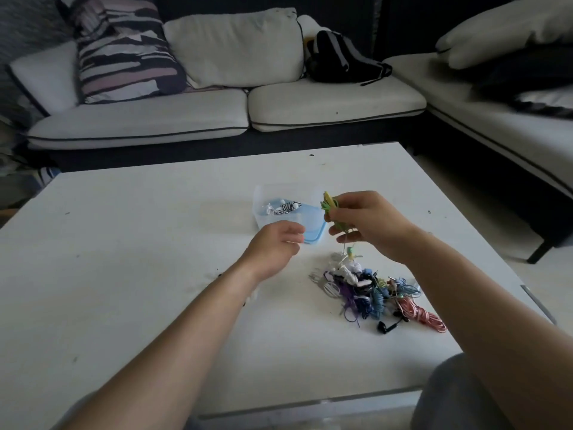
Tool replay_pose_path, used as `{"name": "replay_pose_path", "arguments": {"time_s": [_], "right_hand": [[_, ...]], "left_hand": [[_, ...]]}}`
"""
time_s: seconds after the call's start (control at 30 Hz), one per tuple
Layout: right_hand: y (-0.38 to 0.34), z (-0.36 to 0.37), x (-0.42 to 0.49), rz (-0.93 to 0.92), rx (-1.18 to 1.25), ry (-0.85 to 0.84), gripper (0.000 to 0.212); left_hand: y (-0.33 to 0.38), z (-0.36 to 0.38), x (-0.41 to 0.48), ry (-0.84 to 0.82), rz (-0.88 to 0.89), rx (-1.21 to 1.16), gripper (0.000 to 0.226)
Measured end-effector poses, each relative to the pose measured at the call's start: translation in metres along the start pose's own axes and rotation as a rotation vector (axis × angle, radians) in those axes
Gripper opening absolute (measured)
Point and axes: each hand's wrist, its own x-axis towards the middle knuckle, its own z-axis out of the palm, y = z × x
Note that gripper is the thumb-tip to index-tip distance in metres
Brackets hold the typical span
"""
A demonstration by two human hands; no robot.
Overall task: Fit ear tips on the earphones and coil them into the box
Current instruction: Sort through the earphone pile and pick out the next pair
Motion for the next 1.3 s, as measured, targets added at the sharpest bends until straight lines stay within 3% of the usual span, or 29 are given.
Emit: {"name": "replay_pose_path", "arguments": {"time_s": [0.13, 0.43, 0.67, 0.77, 0.9, 1.0, 1.07, 1.17, 1.3], "right_hand": [[-0.017, 0.020, -0.001, -0.027, 0.196, -0.055, 0.015], [-0.025, 0.057, 0.010, 0.071, 0.704, -0.120, 0.016], [-0.024, 0.061, 0.019, 0.129, 1.094, -0.129, 0.021], [-0.025, 0.059, 0.022, 0.127, 1.186, -0.116, 0.018], [-0.026, 0.061, 0.025, 0.139, 1.249, -0.115, 0.018], [-0.028, 0.067, 0.026, 0.164, 1.269, -0.143, 0.021], [-0.029, 0.070, 0.026, 0.164, 1.272, -0.146, 0.021], [-0.031, 0.070, 0.026, 0.161, 1.286, -0.134, 0.021], [-0.031, 0.068, 0.025, 0.170, 1.327, -0.122, 0.022]], "left_hand": [[0.003, -0.007, -0.014, -0.113, -0.021, -0.175, 0.044], [-0.011, -0.018, -0.033, -0.238, -0.097, -0.429, 0.047], [-0.024, -0.027, -0.030, -0.274, -0.019, -0.250, 0.030], [-0.024, -0.028, -0.027, -0.216, -0.005, -0.255, 0.028], [-0.026, -0.025, -0.018, 0.022, -0.004, -0.216, 0.044], [-0.025, -0.016, -0.016, -0.063, 0.002, -0.197, 0.056], [-0.025, -0.009, -0.015, -0.056, -0.017, -0.189, 0.045], [-0.024, -0.005, -0.014, -0.139, -0.102, -0.416, 0.020], [-0.019, -0.009, -0.015, -0.150, -0.222, -0.618, 0.028]]}}
